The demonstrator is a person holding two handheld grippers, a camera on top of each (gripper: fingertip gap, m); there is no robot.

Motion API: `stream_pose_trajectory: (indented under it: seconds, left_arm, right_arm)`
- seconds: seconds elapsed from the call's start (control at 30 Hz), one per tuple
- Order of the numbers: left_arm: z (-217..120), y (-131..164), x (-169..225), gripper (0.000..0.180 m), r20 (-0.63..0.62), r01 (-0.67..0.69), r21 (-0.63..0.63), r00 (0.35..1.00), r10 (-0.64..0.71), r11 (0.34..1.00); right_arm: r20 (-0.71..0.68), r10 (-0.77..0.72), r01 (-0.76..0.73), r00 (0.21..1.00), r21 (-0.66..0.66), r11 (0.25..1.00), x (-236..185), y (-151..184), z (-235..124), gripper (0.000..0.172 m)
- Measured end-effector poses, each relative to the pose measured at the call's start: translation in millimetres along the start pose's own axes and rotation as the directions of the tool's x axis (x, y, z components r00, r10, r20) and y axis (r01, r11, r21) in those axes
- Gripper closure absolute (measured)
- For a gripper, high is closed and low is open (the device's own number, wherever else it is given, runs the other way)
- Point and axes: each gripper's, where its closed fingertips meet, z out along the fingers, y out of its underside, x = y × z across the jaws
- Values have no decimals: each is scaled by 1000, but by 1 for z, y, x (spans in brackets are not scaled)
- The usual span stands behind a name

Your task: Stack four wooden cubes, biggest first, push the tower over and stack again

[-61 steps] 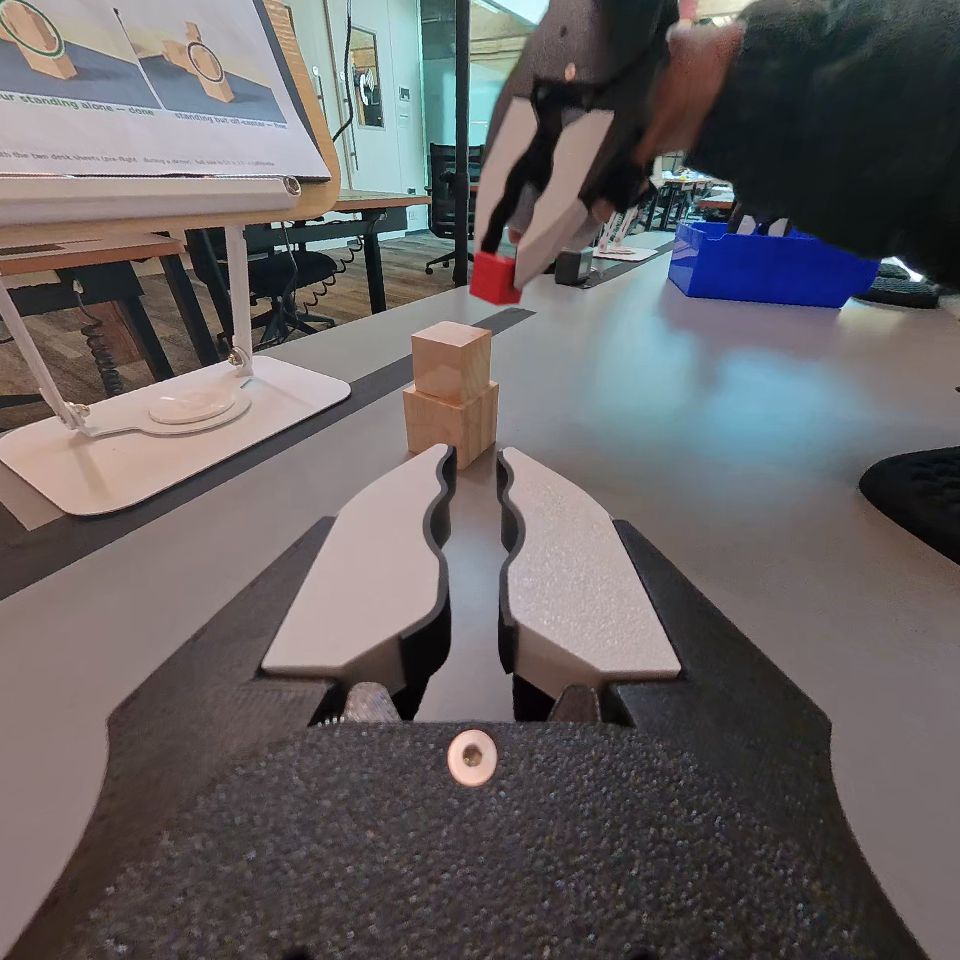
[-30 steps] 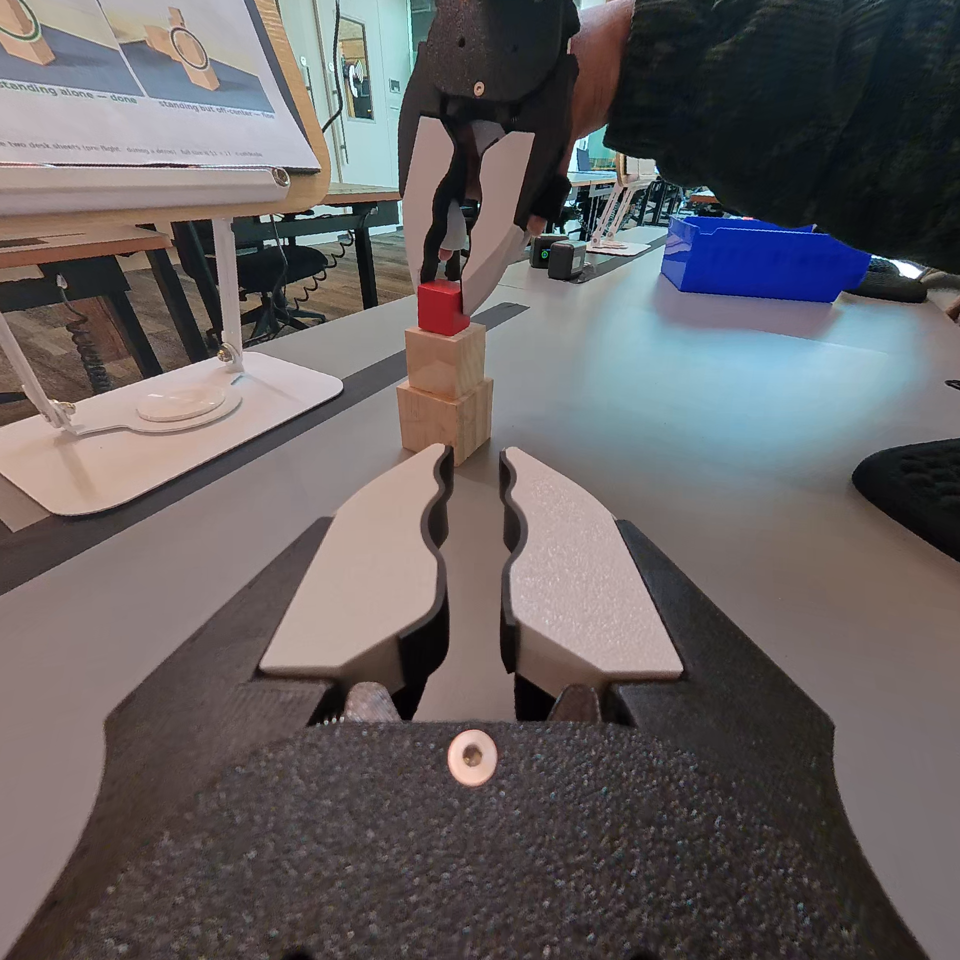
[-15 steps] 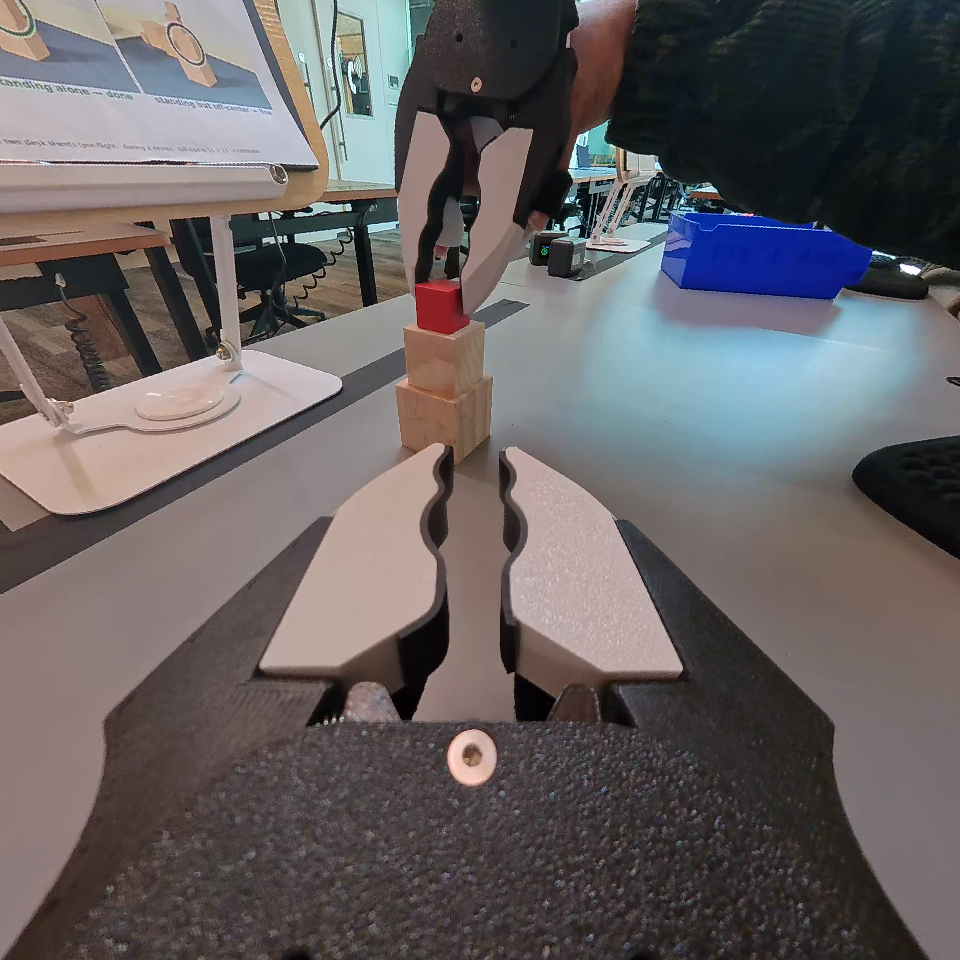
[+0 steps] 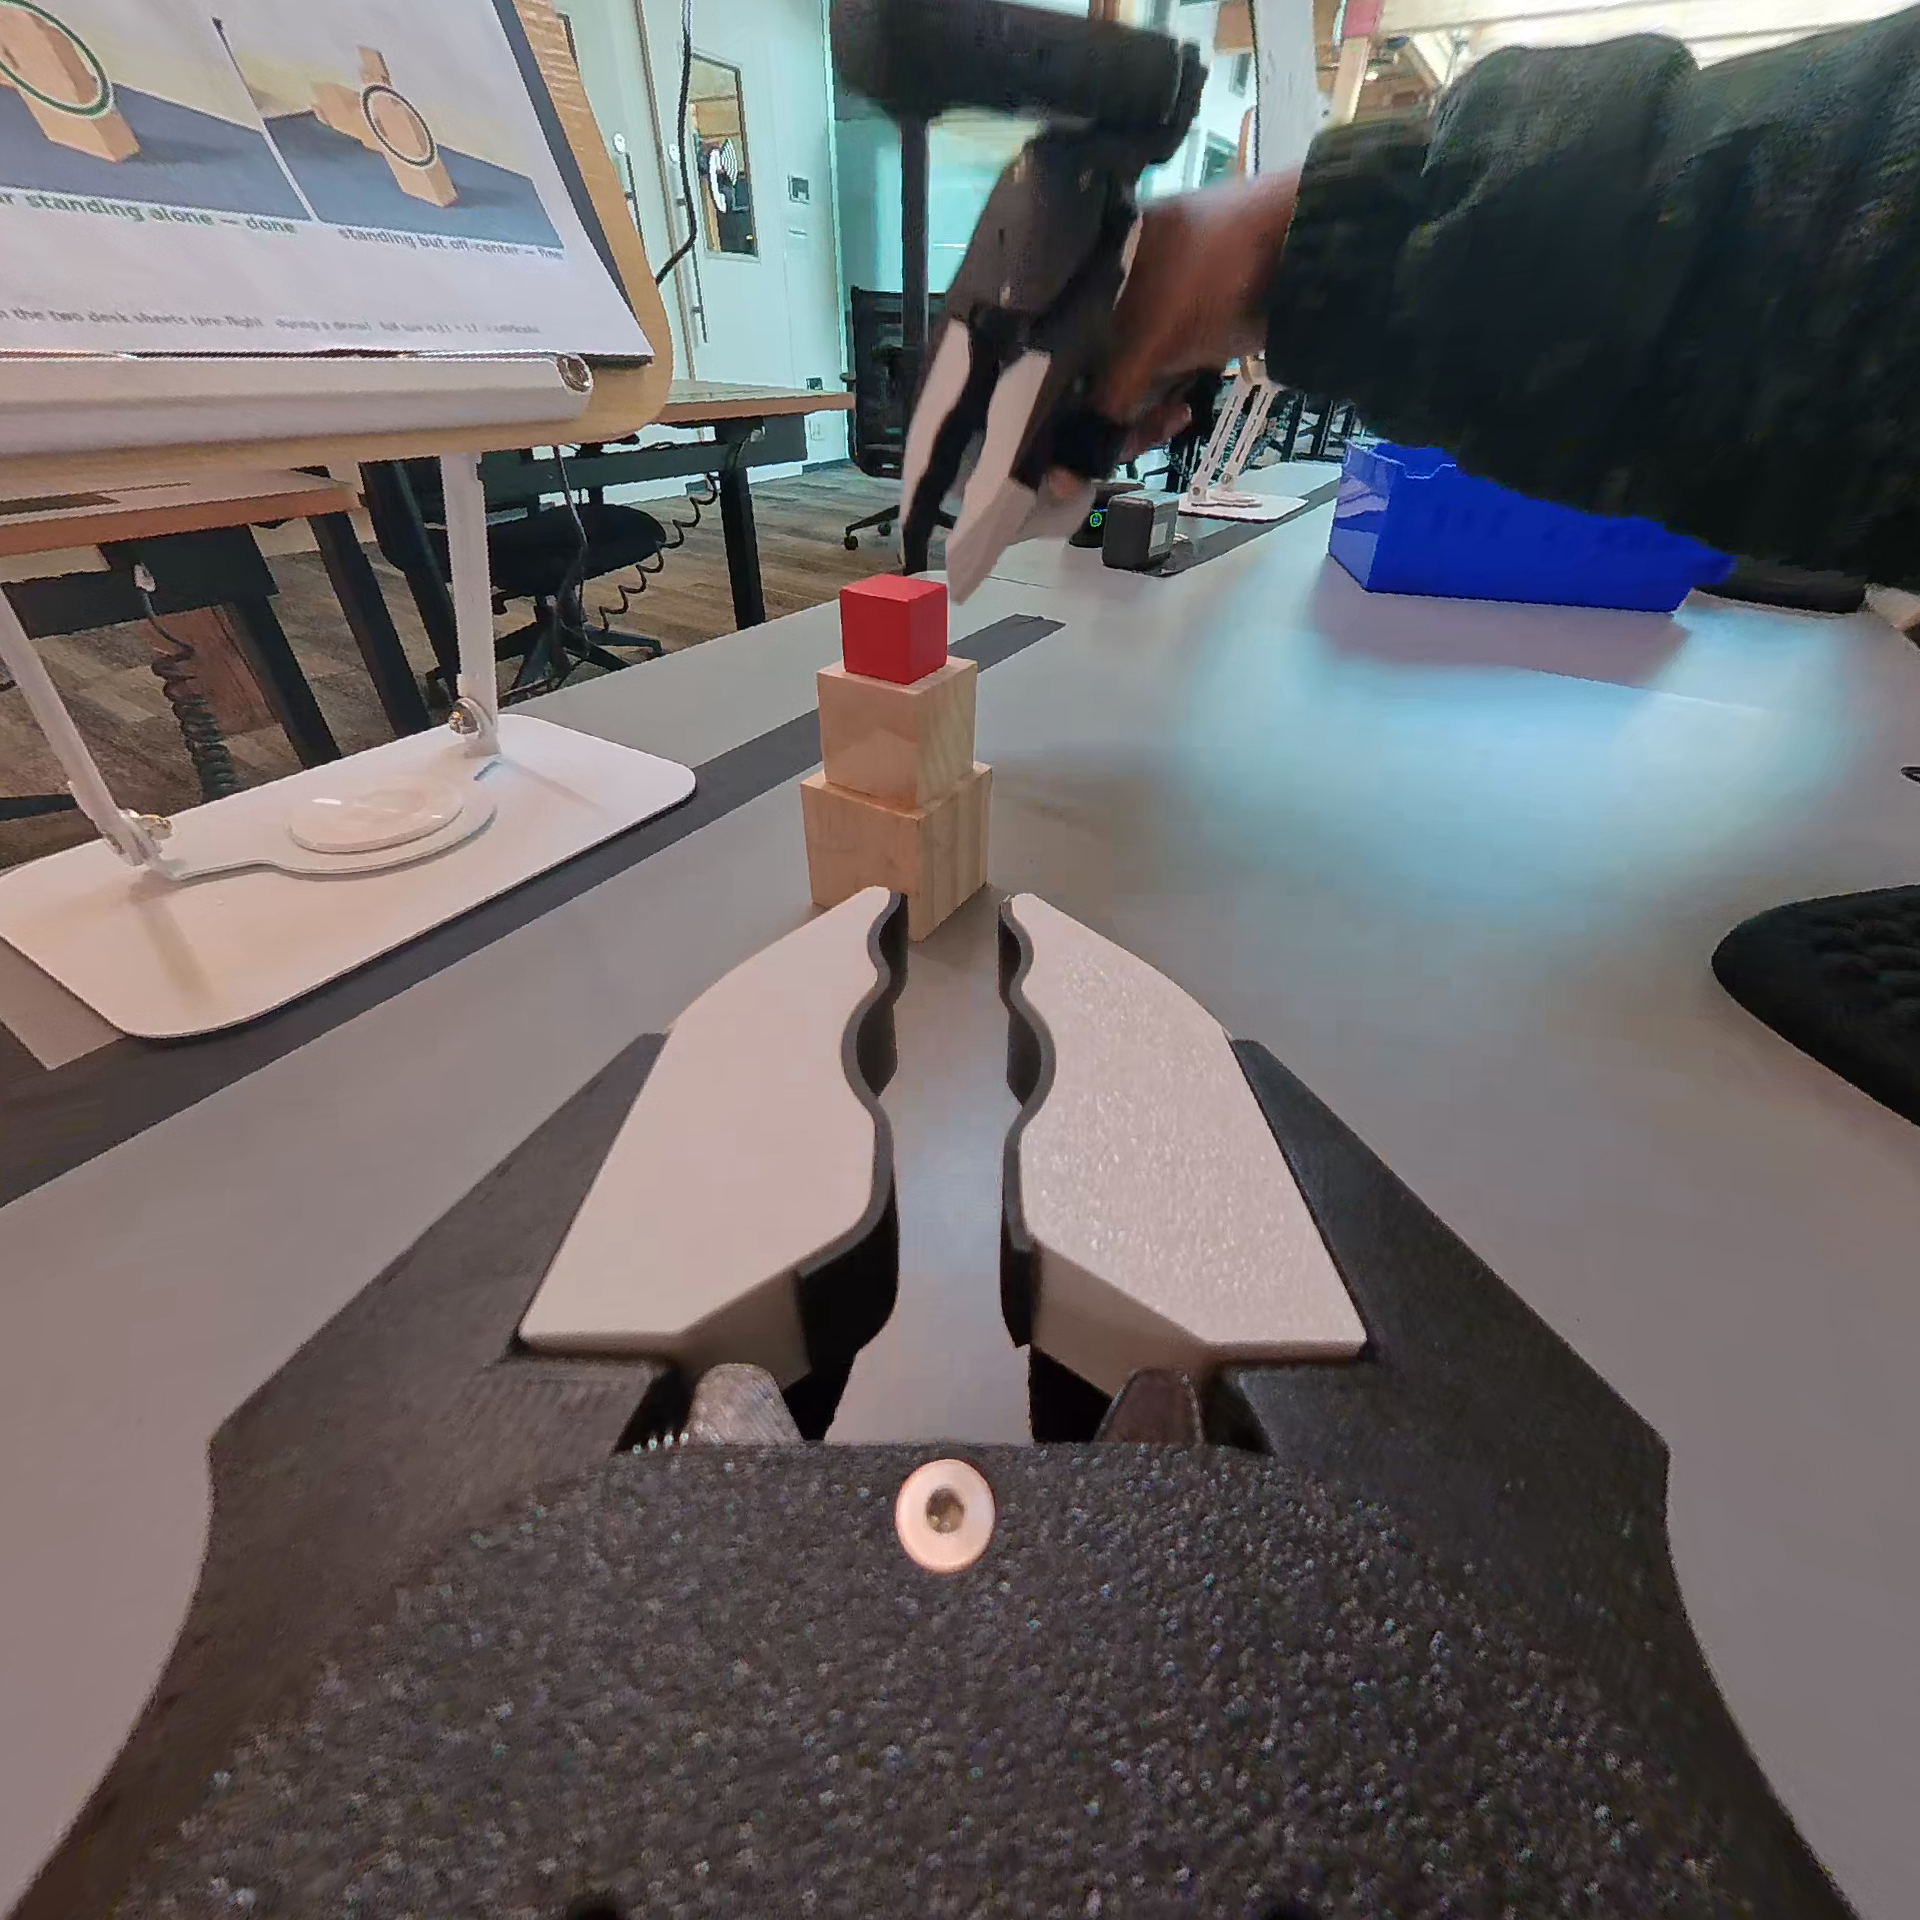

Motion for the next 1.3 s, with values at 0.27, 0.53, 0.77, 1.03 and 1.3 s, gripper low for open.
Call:
stream_pose_trajectory:
  seconds: [0.27, 0.53, 0.77, 1.03, 1.3]
  left_arm:
    - [0, 3, -1, 165, 2, 3, -8, 1000, -3, 1000]
    - [1, 3, -1, 165, 1, 2, -12, 1000, -2, 1000]
    - [1, 3, 1, 166, -7, -1, -12, 1000, 1, 1000]
    - [0, 1, 2, 167, -9, -2, -6, 1000, 2, 1000]
    - [1, 1, 2, 167, -13, -1, -8, 1000, 1, 1000]
  right_arm:
    - [-20, 174, -175, 985, -32, 984, 15, 42, 49, 133]
    - [-15, 118, -118, 993, -16, 993, 11, 32, 55, 150]
    - [131, -178, 152, 975, 191, 970, -37, -51, -9, 150]
    - [230, -396, 351, 889, 212, 912, -89, -91, -30, 150]
    - [247, -444, 418, 861, 153, 896, -99, -90, -26, 150]
